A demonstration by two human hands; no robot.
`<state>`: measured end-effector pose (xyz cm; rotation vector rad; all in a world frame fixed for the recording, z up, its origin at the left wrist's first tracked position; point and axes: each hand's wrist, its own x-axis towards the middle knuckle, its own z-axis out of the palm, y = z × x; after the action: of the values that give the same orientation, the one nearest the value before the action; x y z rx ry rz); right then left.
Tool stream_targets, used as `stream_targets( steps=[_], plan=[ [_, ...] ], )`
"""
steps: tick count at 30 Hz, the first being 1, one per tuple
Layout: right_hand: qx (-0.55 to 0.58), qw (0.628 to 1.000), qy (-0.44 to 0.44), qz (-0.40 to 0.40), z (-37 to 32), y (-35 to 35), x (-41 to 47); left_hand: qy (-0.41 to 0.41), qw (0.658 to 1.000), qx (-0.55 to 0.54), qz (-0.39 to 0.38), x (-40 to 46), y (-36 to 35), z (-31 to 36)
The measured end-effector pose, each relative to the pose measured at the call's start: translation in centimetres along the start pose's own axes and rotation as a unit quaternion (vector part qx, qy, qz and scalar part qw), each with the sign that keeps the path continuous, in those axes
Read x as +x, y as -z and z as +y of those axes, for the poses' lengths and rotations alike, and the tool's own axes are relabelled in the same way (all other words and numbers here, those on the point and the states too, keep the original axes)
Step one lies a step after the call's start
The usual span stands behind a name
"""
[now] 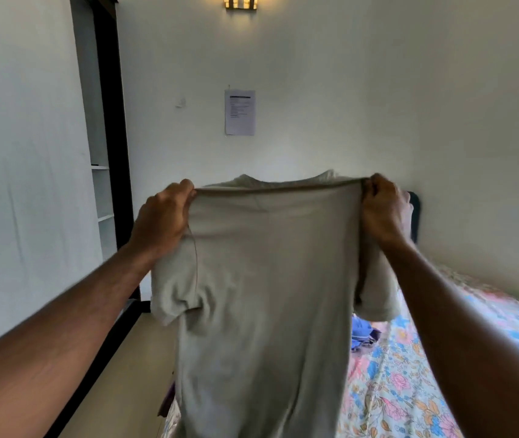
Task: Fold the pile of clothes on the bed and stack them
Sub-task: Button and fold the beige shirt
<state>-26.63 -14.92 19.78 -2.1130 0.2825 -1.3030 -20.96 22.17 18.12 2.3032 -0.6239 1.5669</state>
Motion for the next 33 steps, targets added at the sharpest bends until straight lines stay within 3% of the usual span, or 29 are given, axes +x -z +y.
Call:
stream_targets(
  steps=[3, 7, 12, 17, 20, 23, 27, 31, 33],
  plan=[
    [0.031, 0.994, 0.022, 0.104, -2.2, 1.4, 0.0, 0.027, 0.993, 0.033, 0.110, 2.1, 2.5, 2.0],
    [0.035, 0.981, 0.154, 0.115, -3.4, 5.0, 1.9, 0.087, 0.984, 0.063, 0.139, 4.4, 6.5, 1.2],
    [0.043, 0.960, 0.253, 0.116, -5.2, 11.1, 3.5, 0.004, 0.990, -0.105, 0.095, 6.7, 11.5, 0.3],
    [0.047, 0.956, 0.264, 0.121, -8.4, 16.8, 6.8, 0.051, 0.964, -0.254, 0.061, 12.0, 16.2, 1.4],
    [0.046, 0.959, 0.265, 0.087, -9.5, 18.4, 8.1, 0.084, 0.944, -0.318, -0.006, 14.0, 17.3, 1.3],
    [0.022, 0.960, 0.278, 0.029, -8.1, 17.6, 7.9, 0.121, 0.924, -0.353, -0.090, 13.2, 15.6, 0.0],
    [-0.016, 0.964, 0.263, -0.040, -1.1, 11.8, 5.1, 0.187, 0.895, -0.364, -0.176, 6.5, 8.3, -0.8],
    [-0.043, 0.967, 0.222, -0.113, 9.1, 4.2, -3.0, 0.176, 0.935, -0.240, -0.193, -4.7, -2.0, -0.1],
    [-0.048, 0.972, 0.177, -0.148, 14.0, 1.0, -7.8, 0.201, 0.935, -0.212, -0.201, -11.3, -6.3, -0.2]
  ],
)
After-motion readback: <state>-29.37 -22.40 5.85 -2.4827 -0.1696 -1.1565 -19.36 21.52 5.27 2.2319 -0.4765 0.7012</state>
